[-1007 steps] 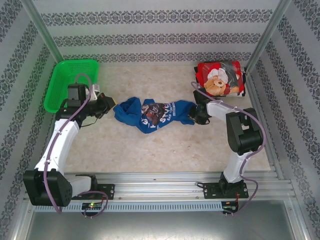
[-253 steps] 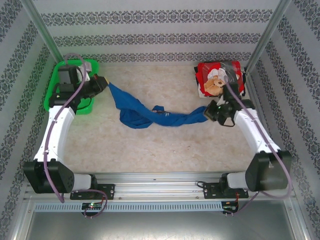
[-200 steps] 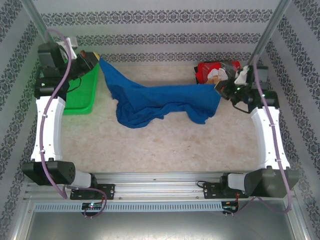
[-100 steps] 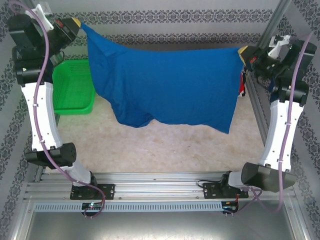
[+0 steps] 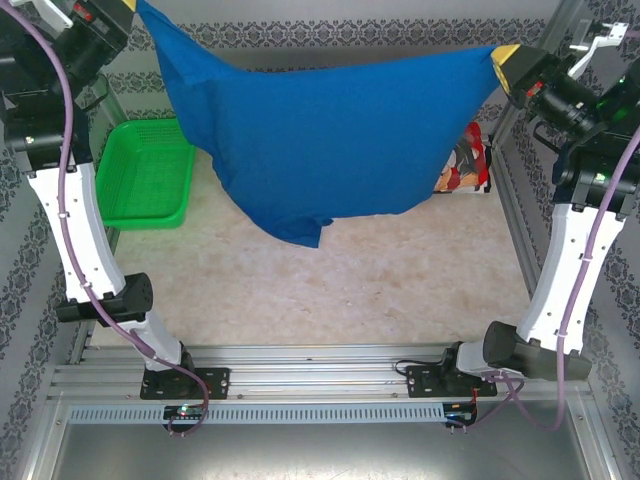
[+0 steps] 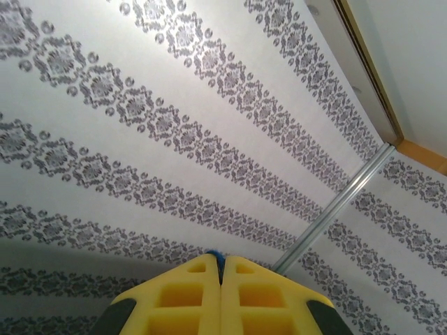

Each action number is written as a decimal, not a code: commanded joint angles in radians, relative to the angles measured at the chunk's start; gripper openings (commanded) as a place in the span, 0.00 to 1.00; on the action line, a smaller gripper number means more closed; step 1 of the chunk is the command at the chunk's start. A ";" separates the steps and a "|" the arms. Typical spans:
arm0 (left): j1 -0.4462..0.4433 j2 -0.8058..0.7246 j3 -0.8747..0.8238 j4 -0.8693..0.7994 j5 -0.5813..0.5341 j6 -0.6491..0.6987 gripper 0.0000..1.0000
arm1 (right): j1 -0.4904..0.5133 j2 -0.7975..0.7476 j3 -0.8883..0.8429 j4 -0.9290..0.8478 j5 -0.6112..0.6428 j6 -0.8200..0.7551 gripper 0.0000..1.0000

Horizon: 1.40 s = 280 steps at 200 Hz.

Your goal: Fold and stack the t-shirts

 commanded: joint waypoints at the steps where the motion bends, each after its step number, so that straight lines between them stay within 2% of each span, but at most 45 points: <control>1: 0.044 -0.050 0.042 0.078 -0.011 -0.011 0.00 | -0.011 -0.024 0.077 0.068 -0.038 0.055 0.00; 41: 0.062 -0.090 0.111 0.061 -0.045 0.036 0.00 | -0.012 -0.036 0.156 0.051 -0.079 0.090 0.00; 132: 0.108 -0.192 0.164 0.045 -0.078 0.014 0.00 | -0.050 -0.174 0.129 0.002 -0.232 0.230 0.00; 151: 0.115 -0.197 0.202 0.028 -0.114 0.017 0.00 | -0.061 -0.180 0.155 0.050 -0.245 0.307 0.00; 175: 0.120 -0.193 0.213 0.047 -0.115 0.002 0.00 | -0.059 -0.192 0.170 0.027 -0.262 0.312 0.00; 197: 0.120 -0.207 0.159 -0.058 -0.114 0.069 0.00 | -0.061 -0.253 0.000 -0.003 -0.248 0.287 0.00; 221: 0.120 -0.221 0.025 -0.179 -0.119 0.164 0.00 | -0.061 -0.334 -0.316 0.009 -0.188 0.222 0.00; 246: 0.111 -0.211 -0.159 -0.180 -0.086 0.224 0.00 | -0.044 -0.349 -0.553 0.010 -0.147 0.113 0.00; 262: 0.085 -0.183 -0.258 -0.188 -0.094 0.285 0.00 | -0.034 -0.316 -0.657 -0.033 -0.125 0.016 0.00; 280: 0.058 -0.181 -0.456 -0.117 -0.103 0.311 0.00 | -0.021 -0.259 -0.737 -0.119 -0.065 -0.120 0.00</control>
